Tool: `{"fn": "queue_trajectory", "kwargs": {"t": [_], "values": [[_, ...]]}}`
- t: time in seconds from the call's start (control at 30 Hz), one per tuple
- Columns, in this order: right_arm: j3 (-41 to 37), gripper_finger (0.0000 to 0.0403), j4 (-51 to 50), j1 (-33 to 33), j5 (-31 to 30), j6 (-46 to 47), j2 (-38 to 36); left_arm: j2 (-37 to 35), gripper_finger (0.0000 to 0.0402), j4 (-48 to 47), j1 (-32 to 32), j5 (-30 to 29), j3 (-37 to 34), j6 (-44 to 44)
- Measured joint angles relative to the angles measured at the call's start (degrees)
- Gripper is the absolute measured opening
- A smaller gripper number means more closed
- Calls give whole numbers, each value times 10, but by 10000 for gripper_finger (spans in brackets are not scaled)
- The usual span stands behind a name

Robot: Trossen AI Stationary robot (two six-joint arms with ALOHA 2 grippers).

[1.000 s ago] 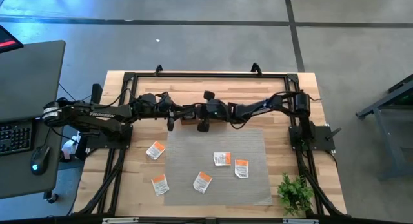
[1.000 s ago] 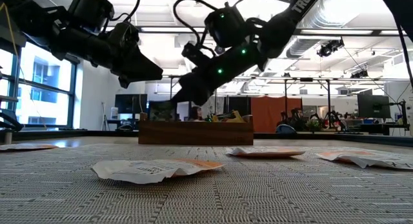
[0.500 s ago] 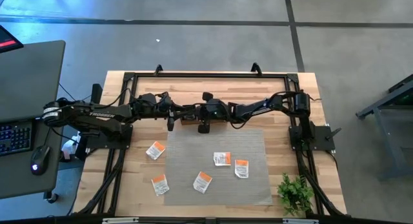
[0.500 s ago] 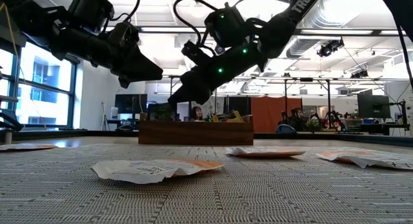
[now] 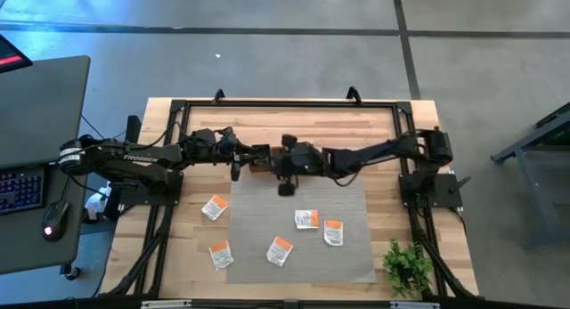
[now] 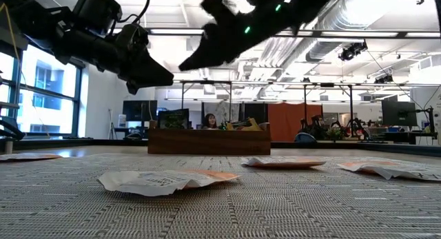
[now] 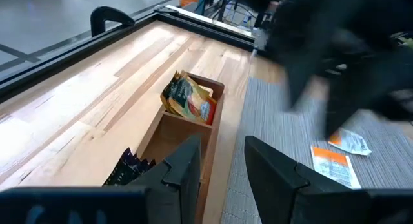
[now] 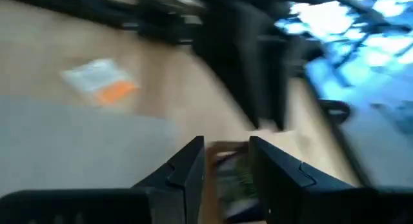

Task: Pick & Place Tea
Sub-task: Put the white tea bag into the middle section of the wooden organizer

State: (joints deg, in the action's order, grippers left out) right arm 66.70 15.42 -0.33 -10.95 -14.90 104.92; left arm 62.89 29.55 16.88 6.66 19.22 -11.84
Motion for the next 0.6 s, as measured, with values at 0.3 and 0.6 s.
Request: {"fn": "queue_trajectory", "kwargs": {"t": [0.3, 0.6], "values": [[1, 119, -166, 49, 236, 156, -15, 0, 120, -6, 0, 0, 0, 0], [0, 119, -258, 69, 250, 200, 30, 0, 120, -5, 0, -2, 0, -4]]}}
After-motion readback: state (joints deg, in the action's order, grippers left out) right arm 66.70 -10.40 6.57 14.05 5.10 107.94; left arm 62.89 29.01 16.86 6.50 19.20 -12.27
